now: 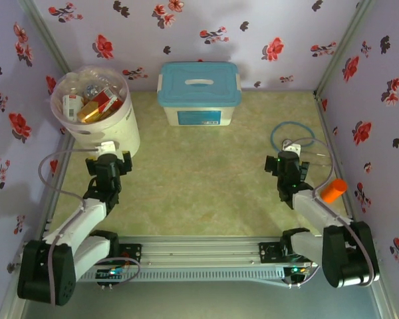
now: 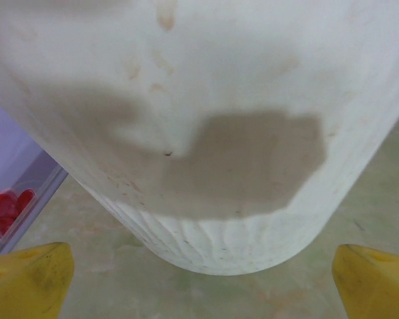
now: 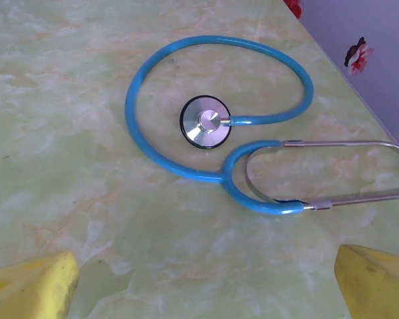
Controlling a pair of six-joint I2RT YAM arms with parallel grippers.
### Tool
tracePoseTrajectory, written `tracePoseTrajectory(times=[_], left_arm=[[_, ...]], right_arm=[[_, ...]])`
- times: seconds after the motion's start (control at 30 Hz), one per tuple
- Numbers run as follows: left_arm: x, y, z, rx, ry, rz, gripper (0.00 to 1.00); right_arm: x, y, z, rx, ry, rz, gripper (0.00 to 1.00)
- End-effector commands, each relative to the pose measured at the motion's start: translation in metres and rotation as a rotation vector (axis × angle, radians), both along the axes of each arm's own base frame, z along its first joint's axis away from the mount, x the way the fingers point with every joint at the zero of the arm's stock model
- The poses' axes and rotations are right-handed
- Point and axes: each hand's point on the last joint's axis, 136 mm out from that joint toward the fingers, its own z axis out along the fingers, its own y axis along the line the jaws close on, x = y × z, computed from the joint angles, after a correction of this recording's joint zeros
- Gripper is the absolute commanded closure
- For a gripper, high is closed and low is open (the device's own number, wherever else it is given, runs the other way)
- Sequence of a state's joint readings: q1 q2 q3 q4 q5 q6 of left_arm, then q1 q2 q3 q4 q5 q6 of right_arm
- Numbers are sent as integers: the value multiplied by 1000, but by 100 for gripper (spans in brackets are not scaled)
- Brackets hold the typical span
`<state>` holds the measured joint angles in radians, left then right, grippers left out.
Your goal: Put the plastic bottles in the bin
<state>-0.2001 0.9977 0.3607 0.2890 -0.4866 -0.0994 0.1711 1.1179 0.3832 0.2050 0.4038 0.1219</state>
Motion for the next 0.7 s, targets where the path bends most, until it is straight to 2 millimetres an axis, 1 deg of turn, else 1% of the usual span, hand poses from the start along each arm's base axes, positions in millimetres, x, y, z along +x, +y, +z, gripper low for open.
tracePoseTrajectory(times=[0.0,0.07,0.13,0.2,0.37,0.47,0.5,0.57,0.6,0.63,0.67], left_arm=[[10,10,1,7,-70,14,0],[15,16,-6,-10,-79,27,0],[24,17,-8,-18,-100,20,0],[28,15,-15,-21,-81,6,0],[44,13,-15,-3,-103,-17,0],[52,11,-15,18,-99,-34,0],[54,9,-19,18,-100,-46,0],[58,9,-23,26,-118,-49,0],[60,9,-25,27,-115,-51,0],[61,8,-27,28,-108,-55,0],[62,8,-29,28,-104,-56,0]], right_arm=[[12,-6,8,-44,-76,-18,1],[17,-3,12,-44,-104,1,1],[22,-2,14,-47,-132,11,1],[26,-1,15,-55,-146,16,1],[36,1,21,-69,-223,34,1],[46,2,24,-73,-263,37,1],[50,3,22,-66,-265,42,1],[57,2,9,-52,-271,43,1],[59,-3,12,-56,-304,15,0],[59,-7,10,-22,-291,8,1],[57,-12,3,12,-264,-1,1]])
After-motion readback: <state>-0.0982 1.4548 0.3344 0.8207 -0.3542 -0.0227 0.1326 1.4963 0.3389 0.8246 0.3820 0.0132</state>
